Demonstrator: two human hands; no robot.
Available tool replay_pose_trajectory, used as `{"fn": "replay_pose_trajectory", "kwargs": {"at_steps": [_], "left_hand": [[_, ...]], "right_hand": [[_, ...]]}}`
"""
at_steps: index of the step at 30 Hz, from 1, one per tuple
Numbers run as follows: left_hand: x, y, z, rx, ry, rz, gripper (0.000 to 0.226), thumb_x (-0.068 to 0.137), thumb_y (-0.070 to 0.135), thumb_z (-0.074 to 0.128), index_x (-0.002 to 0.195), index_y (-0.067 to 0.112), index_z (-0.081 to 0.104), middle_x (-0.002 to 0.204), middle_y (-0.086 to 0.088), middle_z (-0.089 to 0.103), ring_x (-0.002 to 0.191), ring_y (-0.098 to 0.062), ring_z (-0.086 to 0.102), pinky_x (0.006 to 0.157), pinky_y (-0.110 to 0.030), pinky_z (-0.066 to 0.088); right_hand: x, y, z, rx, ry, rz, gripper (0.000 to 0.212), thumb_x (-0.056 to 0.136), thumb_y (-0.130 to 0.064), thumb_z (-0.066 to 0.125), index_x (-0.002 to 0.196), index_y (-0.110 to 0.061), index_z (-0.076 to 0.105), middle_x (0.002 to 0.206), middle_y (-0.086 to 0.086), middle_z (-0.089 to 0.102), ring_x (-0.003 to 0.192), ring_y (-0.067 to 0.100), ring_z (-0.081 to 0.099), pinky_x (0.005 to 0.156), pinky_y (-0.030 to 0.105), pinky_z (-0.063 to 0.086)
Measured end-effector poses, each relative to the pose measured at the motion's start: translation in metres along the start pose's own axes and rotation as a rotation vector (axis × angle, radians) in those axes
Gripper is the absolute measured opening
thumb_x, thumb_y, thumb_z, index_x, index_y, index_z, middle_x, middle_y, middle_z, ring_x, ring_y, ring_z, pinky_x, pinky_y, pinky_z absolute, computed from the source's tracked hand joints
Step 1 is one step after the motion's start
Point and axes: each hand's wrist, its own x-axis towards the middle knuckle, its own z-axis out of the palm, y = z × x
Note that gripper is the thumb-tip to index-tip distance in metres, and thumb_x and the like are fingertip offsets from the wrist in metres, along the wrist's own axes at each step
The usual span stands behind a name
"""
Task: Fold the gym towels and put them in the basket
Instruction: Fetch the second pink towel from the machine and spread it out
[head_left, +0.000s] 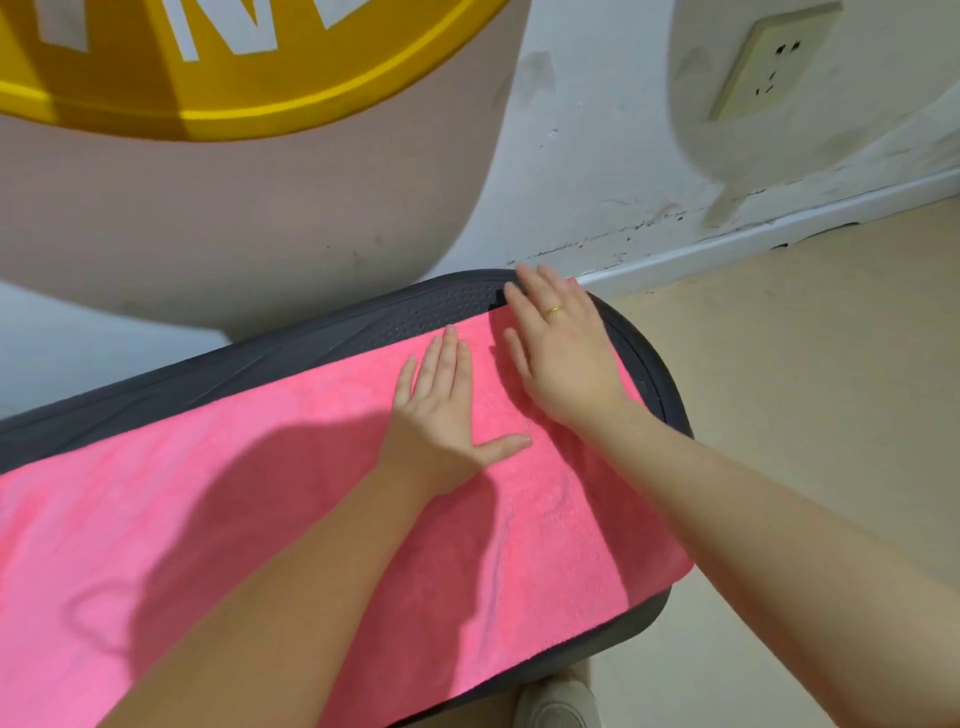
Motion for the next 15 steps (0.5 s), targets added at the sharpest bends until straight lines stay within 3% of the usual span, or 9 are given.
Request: {"fn": "replay_pose_trajectory", "kwargs": {"at_steps": [3,10,15], "left_hand": [[-0.001,0.000,0.001,-0.024,0.012,-0.023,0.127,0.050,0.085,0.016,0.147,0.003,0.003,0.156,-0.013,-0.007,0.145,-0.022,-0.008,0.115,-0.035,-0.009],[0.001,0.000,-0.001,-0.009,-0.019,-0.035,0.132,0.043,0.087,0.014,0.148,0.008,-0.002,0.156,-0.010,-0.013,0.145,-0.019,-0.013,0.117,-0.038,-0.009],[0.002,-0.002,0.000,0.008,-0.027,-0.028,0.134,0.041,0.088,0.015,0.148,0.010,-0.003,0.156,-0.008,-0.016,0.144,-0.017,-0.015,0.115,-0.038,-0.011]], "right_hand": [[-0.018,-0.011,0.006,0.034,-0.424,-0.095,0.058,0.099,-0.043,0.026,0.150,-0.018,0.013,0.159,0.000,0.005,0.147,0.016,0.002,0.118,0.036,0.000],[-0.001,0.028,0.003,-0.133,-0.384,0.046,0.061,0.096,-0.052,0.021,0.149,-0.028,0.001,0.159,-0.005,-0.004,0.147,0.016,-0.003,0.118,0.041,-0.002],[0.003,0.074,-0.008,-0.049,-0.396,0.334,0.056,0.098,-0.047,0.018,0.149,-0.027,0.009,0.159,0.000,0.001,0.147,0.018,-0.002,0.118,0.044,-0.001]]}}
